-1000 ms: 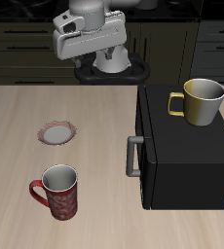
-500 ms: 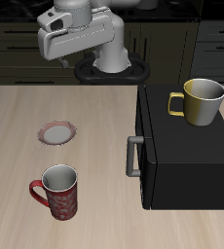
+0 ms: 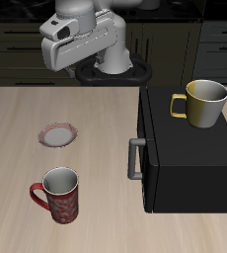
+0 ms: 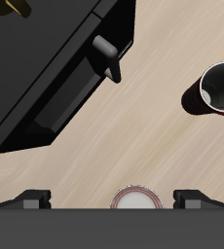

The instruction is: Open the microwave and place the white and yellow mug in it

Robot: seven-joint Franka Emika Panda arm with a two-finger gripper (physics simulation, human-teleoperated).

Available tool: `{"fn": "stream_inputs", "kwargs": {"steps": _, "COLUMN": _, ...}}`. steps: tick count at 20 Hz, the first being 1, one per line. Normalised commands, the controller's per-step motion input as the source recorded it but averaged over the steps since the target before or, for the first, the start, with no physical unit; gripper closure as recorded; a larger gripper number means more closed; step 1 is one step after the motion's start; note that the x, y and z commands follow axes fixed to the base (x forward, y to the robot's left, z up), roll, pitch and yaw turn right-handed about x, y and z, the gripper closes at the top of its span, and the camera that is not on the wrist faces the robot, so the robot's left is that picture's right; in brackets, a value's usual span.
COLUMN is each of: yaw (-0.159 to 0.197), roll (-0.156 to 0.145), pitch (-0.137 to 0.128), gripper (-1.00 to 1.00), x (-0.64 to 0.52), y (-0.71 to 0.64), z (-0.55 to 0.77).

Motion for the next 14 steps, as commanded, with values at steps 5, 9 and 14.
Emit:
{"fn": "stream_inputs", "kwargs": {"steps": 5, "yaw": 0.176, "roll": 0.069, "pitch": -0.012, "gripper": -1.00, "x": 0.27, "y": 0.22, "z": -0.02}}
{"fn": "stream_inputs", "kwargs": {"steps": 9, "yaw": 0.117, "roll": 0.051, "pitch": -0.017, "gripper": -1.00, "x": 0.17, "y": 0.18, "z": -0.08}}
{"fn": "stream_inputs", "kwargs": {"steps": 14, "yaw": 0.137, "roll": 0.039, "pitch": 0.004, "gripper": -1.00, "x": 0.23, "y": 0.21, "z": -0.12}}
